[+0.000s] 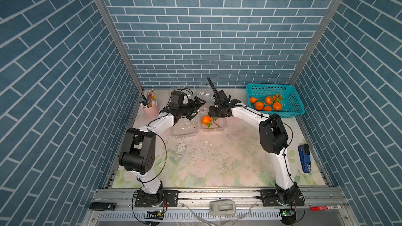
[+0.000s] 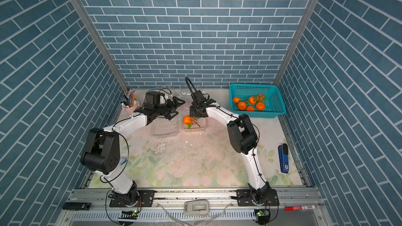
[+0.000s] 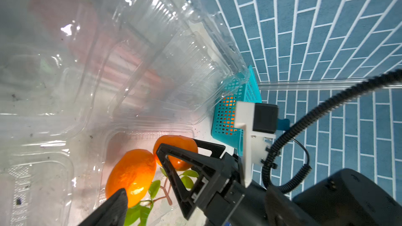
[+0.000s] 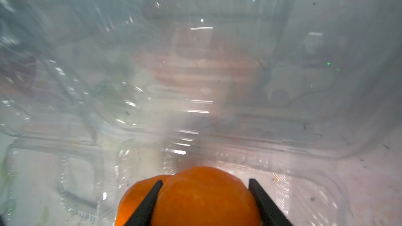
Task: Take oranges out of containers
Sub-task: Pick up the orange from the packing box.
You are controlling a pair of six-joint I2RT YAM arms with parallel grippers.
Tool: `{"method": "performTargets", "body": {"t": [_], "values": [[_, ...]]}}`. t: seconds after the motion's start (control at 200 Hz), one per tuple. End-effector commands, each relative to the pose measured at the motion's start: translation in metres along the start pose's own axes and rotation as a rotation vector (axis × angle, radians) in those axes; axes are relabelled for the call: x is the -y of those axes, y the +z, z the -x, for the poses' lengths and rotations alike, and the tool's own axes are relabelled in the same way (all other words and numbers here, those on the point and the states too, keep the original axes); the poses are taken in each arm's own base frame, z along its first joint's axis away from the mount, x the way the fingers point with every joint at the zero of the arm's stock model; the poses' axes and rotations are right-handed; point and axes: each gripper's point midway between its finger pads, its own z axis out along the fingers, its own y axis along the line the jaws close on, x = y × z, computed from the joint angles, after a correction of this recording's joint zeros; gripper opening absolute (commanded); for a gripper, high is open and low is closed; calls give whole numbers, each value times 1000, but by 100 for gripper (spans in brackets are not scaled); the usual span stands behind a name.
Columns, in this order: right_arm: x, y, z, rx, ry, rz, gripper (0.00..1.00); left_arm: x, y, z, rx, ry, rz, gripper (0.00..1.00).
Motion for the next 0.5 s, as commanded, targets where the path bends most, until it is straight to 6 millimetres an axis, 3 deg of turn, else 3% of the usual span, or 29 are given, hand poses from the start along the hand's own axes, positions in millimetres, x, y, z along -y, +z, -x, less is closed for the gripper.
{"method": "performTargets", "body": {"t": [0.0,0.275,0.385,0.49], "values": [[-8,-43,27,78,8,18,50,26,-13,10,45,78,-70,99],[8,-87,55,156,62,52,49,61,-17,3,38,158,-181,99],[33,-113,72,209,120,46,49,83,-16,-13,18,233,-243,99],[64,-140,83,250,177,48,49,108,-9,-44,-15,379,-273,99]]}}
